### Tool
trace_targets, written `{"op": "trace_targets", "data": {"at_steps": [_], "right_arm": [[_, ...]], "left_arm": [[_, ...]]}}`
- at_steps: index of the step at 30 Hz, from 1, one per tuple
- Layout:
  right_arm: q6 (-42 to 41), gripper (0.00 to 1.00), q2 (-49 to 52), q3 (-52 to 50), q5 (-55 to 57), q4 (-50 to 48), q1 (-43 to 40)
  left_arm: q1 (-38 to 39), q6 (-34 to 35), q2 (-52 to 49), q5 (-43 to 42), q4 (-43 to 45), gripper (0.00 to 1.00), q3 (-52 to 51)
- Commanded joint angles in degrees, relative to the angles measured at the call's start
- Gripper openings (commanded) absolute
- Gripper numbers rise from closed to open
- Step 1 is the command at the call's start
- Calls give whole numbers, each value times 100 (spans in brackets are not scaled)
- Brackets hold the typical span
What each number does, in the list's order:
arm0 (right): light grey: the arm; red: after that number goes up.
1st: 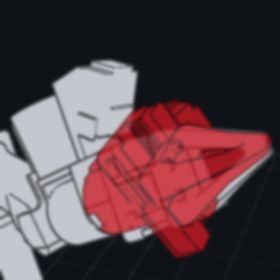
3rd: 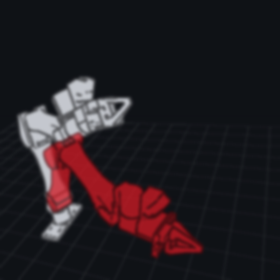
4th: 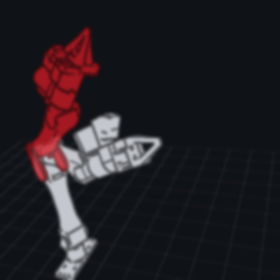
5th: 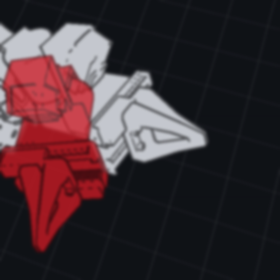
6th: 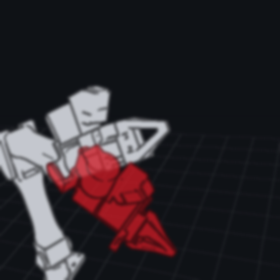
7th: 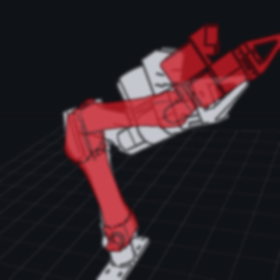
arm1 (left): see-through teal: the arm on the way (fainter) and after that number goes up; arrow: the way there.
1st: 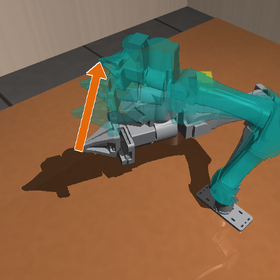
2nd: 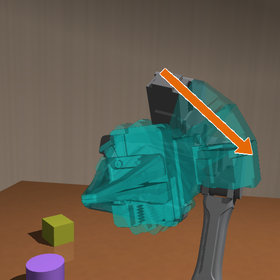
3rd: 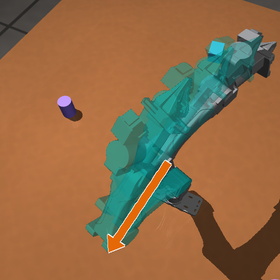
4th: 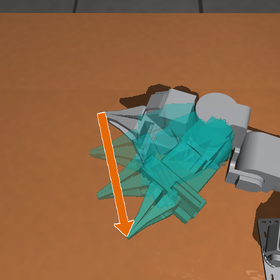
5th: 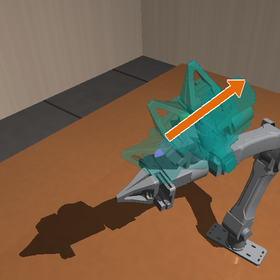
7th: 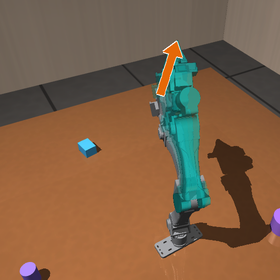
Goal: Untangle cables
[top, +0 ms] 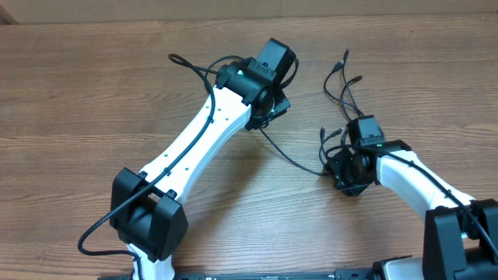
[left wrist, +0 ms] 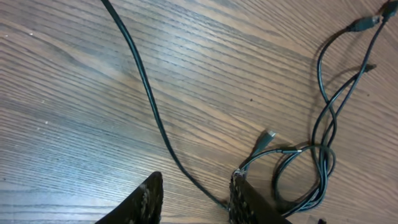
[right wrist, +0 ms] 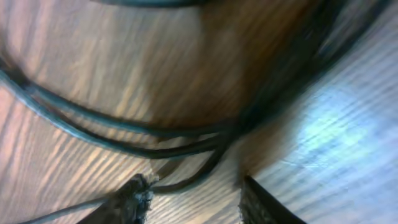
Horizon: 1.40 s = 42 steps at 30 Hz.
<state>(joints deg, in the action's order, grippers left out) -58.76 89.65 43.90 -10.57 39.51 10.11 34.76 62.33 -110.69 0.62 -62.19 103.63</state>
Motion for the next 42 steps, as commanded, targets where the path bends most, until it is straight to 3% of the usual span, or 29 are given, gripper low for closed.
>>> {"op": "trace_targets", "data": {"at_steps": [1,6,10,15,18,20,23,28,42], "right_arm": [[-793,41,90,-46,761,59,146],[-752,29,522,-46,986,-28,208],[-743,4,968,-46,702,-138,308],[-299,4,992,44,52,-278,339],[463,4,839,326,-249,-280,332],[837,4,625,560,-492,-282,332],[778,4,352,748,-610,-334,332],[726,4,160,774,-767,-866,332],[-1687,4,142,772,-1401,-1631,273]], "left_arm": [[9,-352,-50,-66,-17,36,20],[9,-455,-50,-66,-63,37,20],[9,-457,-50,-66,-114,38,20],[9,-697,-50,-72,-221,45,20],[9,-1088,-50,-271,-225,57,17],[2,-1355,-50,-693,-205,79,17],[-13,-1475,-50,-1119,-247,100,17],[2,-1161,-55,-1742,-251,100,15],[42,796,-57,-1449,-273,100,-85]]}}
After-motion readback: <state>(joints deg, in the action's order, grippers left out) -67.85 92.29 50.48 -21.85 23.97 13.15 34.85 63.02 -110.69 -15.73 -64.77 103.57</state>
